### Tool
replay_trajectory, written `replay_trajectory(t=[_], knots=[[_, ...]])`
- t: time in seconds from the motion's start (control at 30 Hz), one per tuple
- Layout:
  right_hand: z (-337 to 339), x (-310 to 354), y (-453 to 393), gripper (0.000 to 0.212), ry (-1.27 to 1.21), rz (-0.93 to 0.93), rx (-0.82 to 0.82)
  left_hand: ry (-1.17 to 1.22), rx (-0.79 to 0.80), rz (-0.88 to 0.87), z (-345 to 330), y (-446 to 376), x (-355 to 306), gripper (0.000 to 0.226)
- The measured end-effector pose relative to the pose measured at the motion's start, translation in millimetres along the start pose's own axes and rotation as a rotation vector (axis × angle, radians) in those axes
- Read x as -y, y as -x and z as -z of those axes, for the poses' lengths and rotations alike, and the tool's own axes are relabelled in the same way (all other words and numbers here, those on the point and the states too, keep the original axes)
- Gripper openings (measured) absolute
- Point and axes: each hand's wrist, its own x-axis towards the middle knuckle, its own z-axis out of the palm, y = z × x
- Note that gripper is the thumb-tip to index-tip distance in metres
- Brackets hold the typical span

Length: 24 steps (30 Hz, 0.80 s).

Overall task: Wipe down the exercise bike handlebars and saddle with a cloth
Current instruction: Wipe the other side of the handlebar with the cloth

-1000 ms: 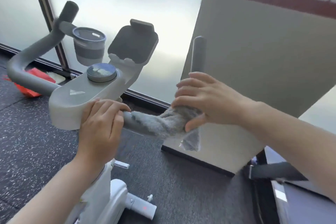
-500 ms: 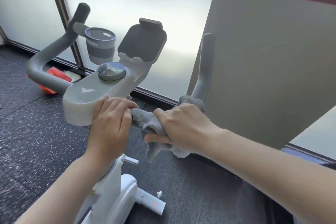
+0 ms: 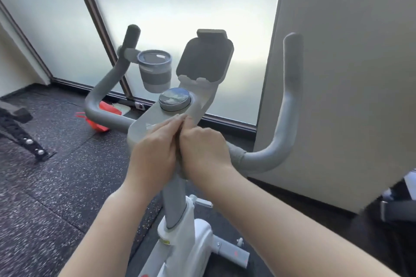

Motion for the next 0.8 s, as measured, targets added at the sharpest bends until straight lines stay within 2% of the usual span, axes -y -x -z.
replay_trajectory(t=[0.07, 0.13, 0.2, 0.27, 0.37, 0.43, 0.47, 0.53, 0.6, 0.7, 0.8], knots=[[12, -9, 12, 0.032, -0.024, 0.030, 0.035, -0.057, -0.082, -0.007, -8, 4, -4, 0.045], [26, -25, 24, 0.041, -0.027, 0.071, 0.058, -0.096, -0.161, 0.020, -13, 5, -12, 0.040], [31, -48, 41, 0.054, 0.027, 0.113, -0.076, -0.126, -0.206, 0.060, -17, 4, -22, 0.035], [33, -69, 55, 0.054, 0.046, 0.181, -0.173, -0.143, -0.224, 0.089, -24, 5, -31, 0.031], [36, -119, 61, 0.050, -0.063, 0.476, -0.174, -0.102, -0.208, 0.062, -38, 6, -41, 0.024], [43, -162, 55, 0.052, -0.096, 0.695, -0.113, -0.023, -0.168, 0.049, -45, 7, -48, 0.025], [50, -182, 48, 0.052, -0.077, 0.745, -0.066, -0.012, -0.159, 0.054, -47, 6, -51, 0.026], [60, -211, 28, 0.048, -0.026, 0.721, 0.006, -0.044, -0.143, 0.068, -48, 3, -57, 0.029], [65, -220, 10, 0.044, 0.014, 0.647, 0.012, -0.098, -0.112, 0.073, -48, -2, -59, 0.030], [58, -208, 15, 0.044, -0.082, 0.505, -0.101, -0.124, -0.074, 0.101, -50, -9, -57, 0.032], [48, -169, 46, 0.045, -0.153, 0.395, -0.148, -0.037, -0.052, 0.089, -48, -7, -48, 0.031]])
